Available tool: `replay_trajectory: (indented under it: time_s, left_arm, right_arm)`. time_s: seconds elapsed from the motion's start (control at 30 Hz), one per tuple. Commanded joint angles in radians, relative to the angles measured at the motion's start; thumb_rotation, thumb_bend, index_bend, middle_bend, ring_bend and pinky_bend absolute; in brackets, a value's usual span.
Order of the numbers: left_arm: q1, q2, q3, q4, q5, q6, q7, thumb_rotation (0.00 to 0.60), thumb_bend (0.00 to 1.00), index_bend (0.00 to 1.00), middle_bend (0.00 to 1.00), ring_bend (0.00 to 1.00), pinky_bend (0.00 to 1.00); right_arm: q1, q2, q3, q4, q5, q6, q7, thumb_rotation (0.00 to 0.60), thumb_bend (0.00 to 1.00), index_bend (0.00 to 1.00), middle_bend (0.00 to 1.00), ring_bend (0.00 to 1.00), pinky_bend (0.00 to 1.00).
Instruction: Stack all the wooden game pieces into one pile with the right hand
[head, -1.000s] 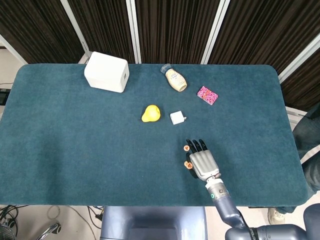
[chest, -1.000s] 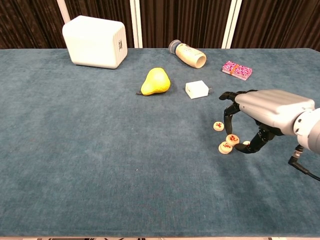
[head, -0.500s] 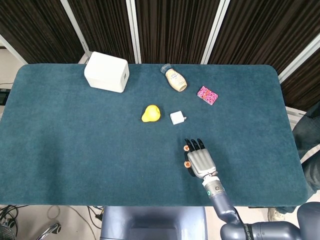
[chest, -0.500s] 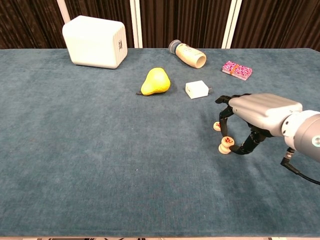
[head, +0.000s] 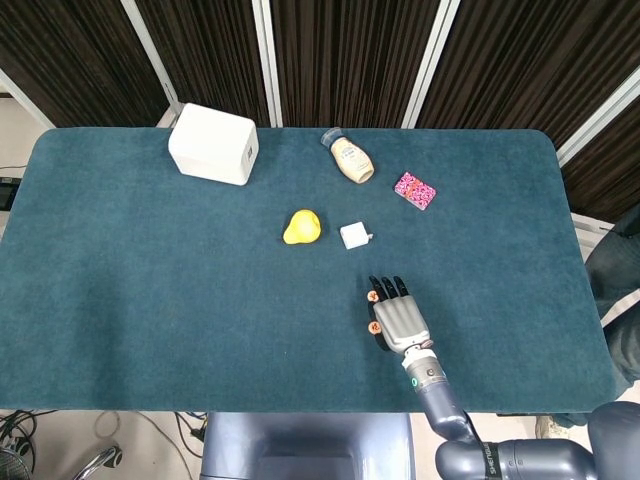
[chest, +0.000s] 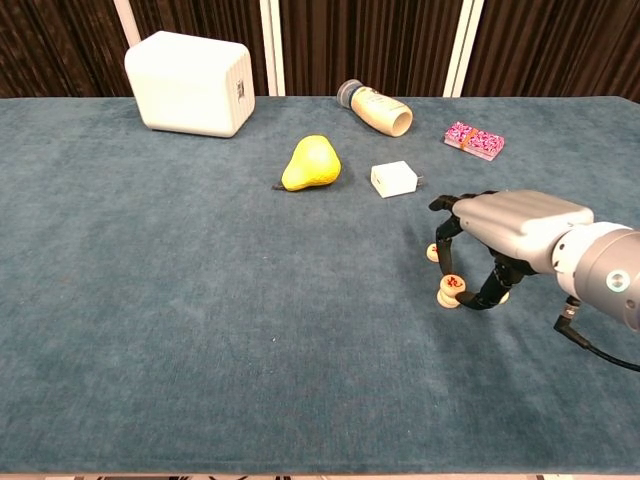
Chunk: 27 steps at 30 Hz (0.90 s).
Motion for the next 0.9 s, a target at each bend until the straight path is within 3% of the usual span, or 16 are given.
replay_trajectory:
  time_s: [0.03, 0.9]
  left_arm:
    - [0.000, 0.000, 0.000, -0.001, -0.001, 0.000, 0.002, 0.600, 0.09, 0.00, 0.00, 0.00, 0.08]
    - [0.001, 0.000, -0.002, 0.000, -0.005, 0.002, 0.002, 0.600, 0.09, 0.00, 0.00, 0.00, 0.08]
  right_arm:
    - [0.001, -0.005, 0.000, 0.005, 0.004, -0.002, -0.003, 0.600, 0.39, 0.51, 0.00, 0.00, 0.00]
    - [0.000, 0.002, 0.001, 0.003, 0.005, -0.003, 0.000, 0.600, 0.39, 0.51, 0.00, 0.00, 0.00]
